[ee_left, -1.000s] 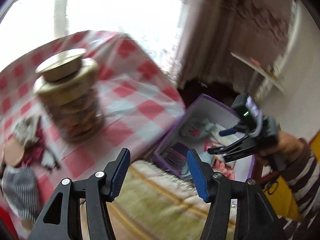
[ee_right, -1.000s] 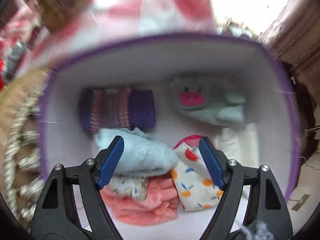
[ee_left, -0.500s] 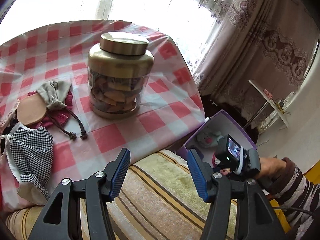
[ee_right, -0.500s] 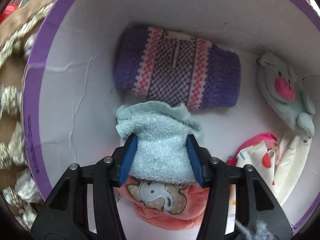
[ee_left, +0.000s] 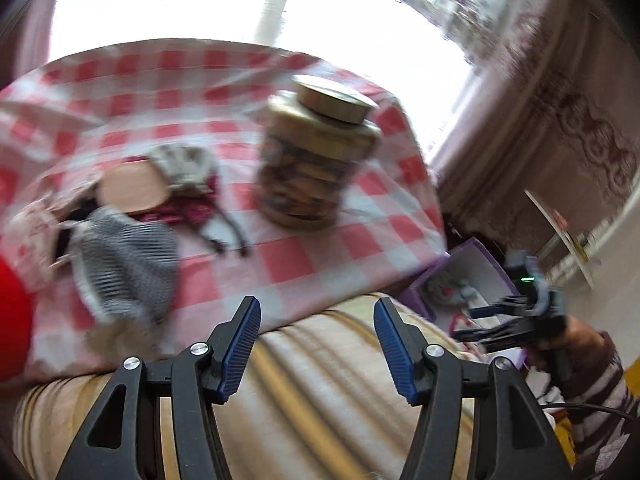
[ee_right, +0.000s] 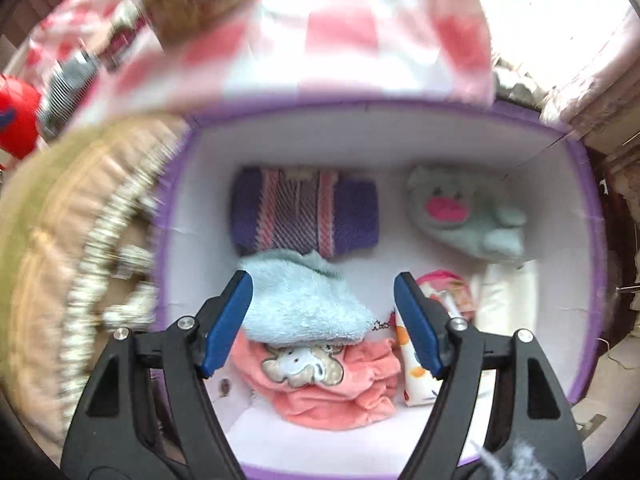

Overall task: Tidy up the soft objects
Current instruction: 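Reach back to the table and grasp the beige round pad with the left tool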

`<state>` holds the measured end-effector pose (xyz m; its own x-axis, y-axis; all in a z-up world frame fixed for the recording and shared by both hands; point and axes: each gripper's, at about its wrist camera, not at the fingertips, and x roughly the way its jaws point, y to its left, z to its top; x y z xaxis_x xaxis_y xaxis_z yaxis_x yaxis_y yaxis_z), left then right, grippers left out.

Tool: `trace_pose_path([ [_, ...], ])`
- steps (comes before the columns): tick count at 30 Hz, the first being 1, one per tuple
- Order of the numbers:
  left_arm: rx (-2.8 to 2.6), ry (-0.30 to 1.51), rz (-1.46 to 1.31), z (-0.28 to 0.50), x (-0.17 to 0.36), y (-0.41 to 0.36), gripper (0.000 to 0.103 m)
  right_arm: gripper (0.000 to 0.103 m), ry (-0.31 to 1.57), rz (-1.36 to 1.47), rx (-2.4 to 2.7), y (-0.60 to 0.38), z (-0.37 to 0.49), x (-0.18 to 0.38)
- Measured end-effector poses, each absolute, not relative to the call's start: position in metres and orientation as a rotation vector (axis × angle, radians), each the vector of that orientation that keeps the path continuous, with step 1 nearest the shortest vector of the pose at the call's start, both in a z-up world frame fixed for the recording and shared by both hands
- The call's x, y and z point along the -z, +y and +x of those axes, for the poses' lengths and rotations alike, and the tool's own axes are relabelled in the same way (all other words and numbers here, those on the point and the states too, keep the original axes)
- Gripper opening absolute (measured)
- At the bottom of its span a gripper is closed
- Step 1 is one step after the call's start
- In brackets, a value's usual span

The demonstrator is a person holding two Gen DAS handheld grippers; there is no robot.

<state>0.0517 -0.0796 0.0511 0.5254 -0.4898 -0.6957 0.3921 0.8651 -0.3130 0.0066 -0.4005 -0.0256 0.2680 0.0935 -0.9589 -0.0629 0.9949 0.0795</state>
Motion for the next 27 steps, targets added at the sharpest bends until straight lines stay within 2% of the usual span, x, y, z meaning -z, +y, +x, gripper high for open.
trace_pose_path([
  [6, 0.357, 0.823, -0.159, 0.054, -0.054, -0.020, 0.060, 0.081, 1.078, 0.023, -0.169, -0.379, 0.004, -0.060],
  [9, 0.288, 0.805, -0.190, 0.060, -0.055, 0.006, 0.060, 0.083, 1.002, -0.010, -0.234, -0.354, 0.013, -0.085],
  [17, 0.236, 0.760, -0.184, 0.076, -0.059, 0.032, 0.060, 0.084, 0.912, -0.129, -0.380, -0.253, 0.049, -0.102],
  [27, 0.171, 0.841, -0.225, 0.171, -0.050, 0.053, 0.060, 0.084, 0.868, -0.309, -0.514, -0.141, 0.102, -0.077],
])
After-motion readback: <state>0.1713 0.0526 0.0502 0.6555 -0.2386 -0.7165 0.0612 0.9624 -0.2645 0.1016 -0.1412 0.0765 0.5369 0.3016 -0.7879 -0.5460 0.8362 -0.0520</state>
